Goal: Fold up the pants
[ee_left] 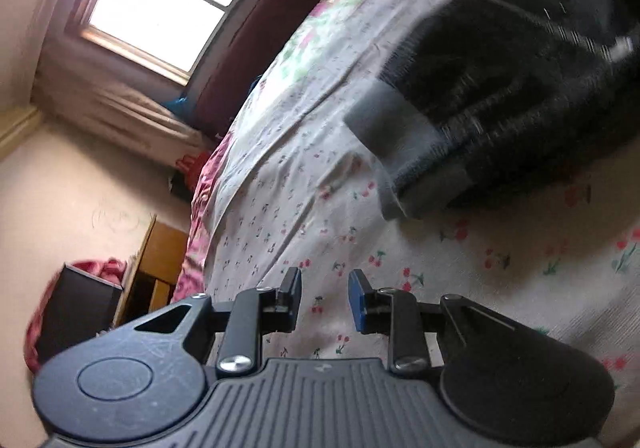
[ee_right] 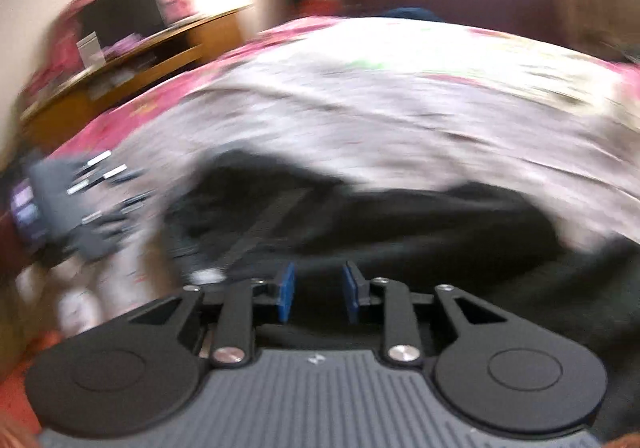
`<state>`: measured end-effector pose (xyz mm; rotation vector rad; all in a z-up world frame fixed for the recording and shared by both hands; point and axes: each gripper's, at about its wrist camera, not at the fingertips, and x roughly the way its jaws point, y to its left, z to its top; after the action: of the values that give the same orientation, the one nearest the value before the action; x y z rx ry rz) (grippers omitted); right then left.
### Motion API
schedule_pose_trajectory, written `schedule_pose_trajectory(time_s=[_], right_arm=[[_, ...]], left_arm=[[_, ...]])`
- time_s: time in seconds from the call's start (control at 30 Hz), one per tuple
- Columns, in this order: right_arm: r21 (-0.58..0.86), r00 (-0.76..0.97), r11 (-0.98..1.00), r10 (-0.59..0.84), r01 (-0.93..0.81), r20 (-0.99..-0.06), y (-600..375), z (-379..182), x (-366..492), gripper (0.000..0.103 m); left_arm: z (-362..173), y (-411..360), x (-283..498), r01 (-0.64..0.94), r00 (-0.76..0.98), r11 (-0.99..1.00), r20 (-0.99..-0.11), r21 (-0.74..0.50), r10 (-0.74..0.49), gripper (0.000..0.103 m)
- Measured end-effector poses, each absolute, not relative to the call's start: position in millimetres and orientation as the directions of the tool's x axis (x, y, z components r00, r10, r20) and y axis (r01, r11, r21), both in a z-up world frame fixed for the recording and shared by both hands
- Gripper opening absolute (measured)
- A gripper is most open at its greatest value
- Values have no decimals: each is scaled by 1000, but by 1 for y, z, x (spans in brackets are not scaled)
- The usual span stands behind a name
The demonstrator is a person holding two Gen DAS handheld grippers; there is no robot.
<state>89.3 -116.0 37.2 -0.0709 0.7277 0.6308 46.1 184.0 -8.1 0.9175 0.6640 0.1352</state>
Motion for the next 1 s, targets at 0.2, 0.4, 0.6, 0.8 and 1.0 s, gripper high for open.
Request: schedule_pose_trajectory(time_s=[0.2,0.4,0.6,0.8,1.0], right_arm=[[97,724,977,205,-189,-658,-229,40,123,30],[127,700,992,84,10,-709,-299,28,187,30],[137,681,988,51,73,-730,-331,20,242,39],[153,642,977,22,149,-767,-351,-10,286,41],[396,762,911,176,113,-623,-398,12,240,4]], left_arm=[[33,128,51,242,834,757,-528,607,157,43],[40,3,72,547,742,763,-621,345,-252,46],[23,-107,111,702,592,696,-668,151,-452,49],[-4,-160,140,735,531,665,-725,136,-439,50],[-1,-169,143,746,501,659,-730,92,-465,36]])
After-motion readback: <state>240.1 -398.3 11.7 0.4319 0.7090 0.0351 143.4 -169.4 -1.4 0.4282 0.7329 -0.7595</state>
